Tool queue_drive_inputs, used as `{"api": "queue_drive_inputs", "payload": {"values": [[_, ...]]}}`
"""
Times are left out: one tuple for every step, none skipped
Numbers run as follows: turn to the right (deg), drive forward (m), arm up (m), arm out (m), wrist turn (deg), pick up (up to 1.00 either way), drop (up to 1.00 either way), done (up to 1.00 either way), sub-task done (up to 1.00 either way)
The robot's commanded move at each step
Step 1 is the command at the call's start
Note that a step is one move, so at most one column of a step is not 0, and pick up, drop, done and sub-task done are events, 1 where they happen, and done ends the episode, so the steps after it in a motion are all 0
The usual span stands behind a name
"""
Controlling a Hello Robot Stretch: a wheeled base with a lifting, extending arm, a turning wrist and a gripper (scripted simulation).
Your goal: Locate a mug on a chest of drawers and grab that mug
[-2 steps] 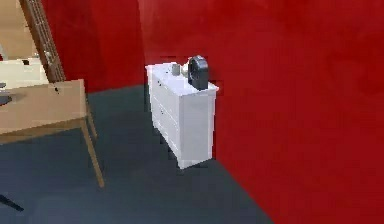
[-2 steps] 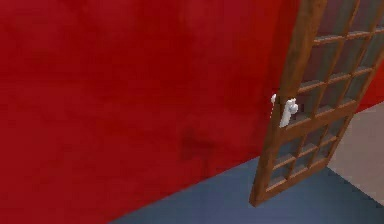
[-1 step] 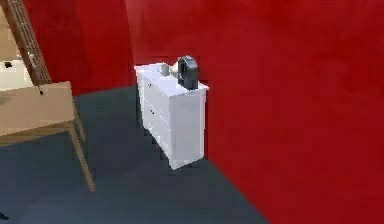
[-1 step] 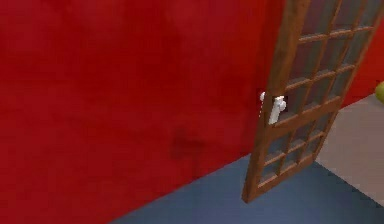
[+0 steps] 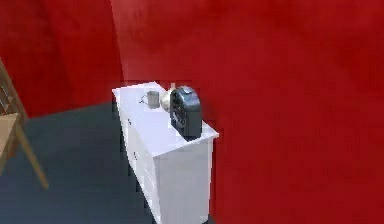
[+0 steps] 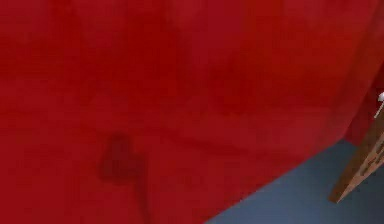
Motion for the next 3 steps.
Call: {"api": "queue_drive_inputs", "payload": {"values": [[-30.0, 0.0, 0.0, 0.0, 0.0, 0.0, 0.0, 0.0, 0.0], [0.0, 0.2, 0.0, 0.0, 0.0, 0.0, 0.0, 0.0, 0.0], [-45.0, 0.0, 0.0, 0.0, 0.0, 0.0, 0.0, 0.0, 0.0]]}}
